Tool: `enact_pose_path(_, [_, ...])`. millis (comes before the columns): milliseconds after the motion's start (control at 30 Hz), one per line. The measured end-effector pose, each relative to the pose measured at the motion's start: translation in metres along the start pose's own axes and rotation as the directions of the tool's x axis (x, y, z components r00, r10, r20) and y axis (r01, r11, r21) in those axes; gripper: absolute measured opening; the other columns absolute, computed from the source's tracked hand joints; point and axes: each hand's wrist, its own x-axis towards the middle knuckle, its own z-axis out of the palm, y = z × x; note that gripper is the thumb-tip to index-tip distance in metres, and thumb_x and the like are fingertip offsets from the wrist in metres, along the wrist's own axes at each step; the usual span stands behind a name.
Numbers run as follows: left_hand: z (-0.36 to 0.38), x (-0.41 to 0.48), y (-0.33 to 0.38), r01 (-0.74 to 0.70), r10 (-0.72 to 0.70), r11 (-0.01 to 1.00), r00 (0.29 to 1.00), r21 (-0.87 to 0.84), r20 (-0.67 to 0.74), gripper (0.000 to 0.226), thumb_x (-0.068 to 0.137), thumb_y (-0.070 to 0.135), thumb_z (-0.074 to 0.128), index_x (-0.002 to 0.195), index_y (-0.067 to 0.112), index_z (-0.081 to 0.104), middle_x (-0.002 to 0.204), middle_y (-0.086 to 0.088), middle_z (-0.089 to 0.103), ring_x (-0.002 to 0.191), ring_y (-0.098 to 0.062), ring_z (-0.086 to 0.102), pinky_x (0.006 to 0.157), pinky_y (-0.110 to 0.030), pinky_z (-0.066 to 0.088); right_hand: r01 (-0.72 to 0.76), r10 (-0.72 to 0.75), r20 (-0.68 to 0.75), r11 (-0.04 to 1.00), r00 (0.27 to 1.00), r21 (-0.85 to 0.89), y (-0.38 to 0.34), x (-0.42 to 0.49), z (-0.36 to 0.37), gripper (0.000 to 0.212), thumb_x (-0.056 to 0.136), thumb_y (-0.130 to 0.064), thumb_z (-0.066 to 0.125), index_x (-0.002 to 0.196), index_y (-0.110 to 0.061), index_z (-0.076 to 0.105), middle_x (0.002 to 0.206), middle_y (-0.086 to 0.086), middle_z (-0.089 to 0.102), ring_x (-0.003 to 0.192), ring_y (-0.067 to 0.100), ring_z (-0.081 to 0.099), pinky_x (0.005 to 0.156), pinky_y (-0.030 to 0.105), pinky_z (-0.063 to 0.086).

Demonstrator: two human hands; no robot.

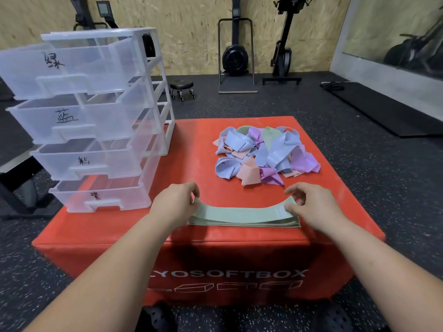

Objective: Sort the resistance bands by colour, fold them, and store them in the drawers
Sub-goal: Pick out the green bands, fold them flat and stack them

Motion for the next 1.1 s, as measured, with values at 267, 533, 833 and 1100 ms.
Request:
enact_pose_path(267, [0.007, 0.003, -0.009, -0.069, 0.062, 0.995, 0.994, 0.071, 0.094, 0.025, 0.091, 0.037, 0.069, 0.116, 0.032, 0.066, 0.108, 0.007, 0.052, 0.103, -0.021, 0.062, 0.086, -0.044, 0.056, 0.107, -0.079, 0.118, 0.961, 0.99, -0.256, 0.008, 0.001, 0.003, 0.037, 0.077, -0.034, 0.085, 0.11, -0.042, 0.07, 0.099, -0.016, 0.057, 0.096, 0.017, 0.057, 0.09, 0.037, 0.05])
enact_pose_path(533, [0.005, 0.0, -0.009, -0.222, 0.232, 0.973, 0.935, -0.067, 0.269, 0.081, 0.075, 0.047, 0.09, 0.146, 0.039, 0.053, 0.133, 0.015, 0.061, 0.121, -0.012, 0.056, 0.105, -0.036, 0.048, 0.275, -0.155, 0.417, 0.93, 0.895, -0.243, 0.015, 0.002, -0.016, 0.087, 0.072, -0.04, 0.092, 0.147, -0.042, 0.05, 0.134, -0.02, 0.055, 0.122, 0.004, 0.055, 0.108, 0.028, 0.043])
enact_pose_path(833, [0.007, 0.001, -0.005, -0.2, 0.209, 0.978, 0.948, -0.062, 0.24, 0.079, 0.076, 0.042, 0.09, 0.146, 0.04, 0.054, 0.132, 0.014, 0.066, 0.119, -0.013, 0.06, 0.098, -0.032, 0.049, 0.296, -0.162, 0.409, 0.911, 0.898, -0.288, 0.022, 0.009, -0.01, 0.071, 0.069, -0.043, 0.092, 0.134, -0.039, 0.063, 0.131, -0.022, 0.065, 0.123, 0.006, 0.059, 0.106, 0.03, 0.045])
enact_pose_path(1100, [0.008, 0.01, -0.003, -0.237, 0.234, 0.971, 0.933, -0.024, 0.273, 0.079, 0.072, 0.052, 0.088, 0.143, 0.042, 0.055, 0.127, 0.018, 0.063, 0.116, -0.01, 0.059, 0.097, -0.033, 0.05, 0.317, -0.16, 0.446, 0.899, 0.881, -0.303, 0.019, 0.017, -0.01, 0.07, 0.066, -0.054, 0.09, 0.13, -0.043, 0.063, 0.125, -0.022, 0.064, 0.117, 0.007, 0.059, 0.102, 0.031, 0.048])
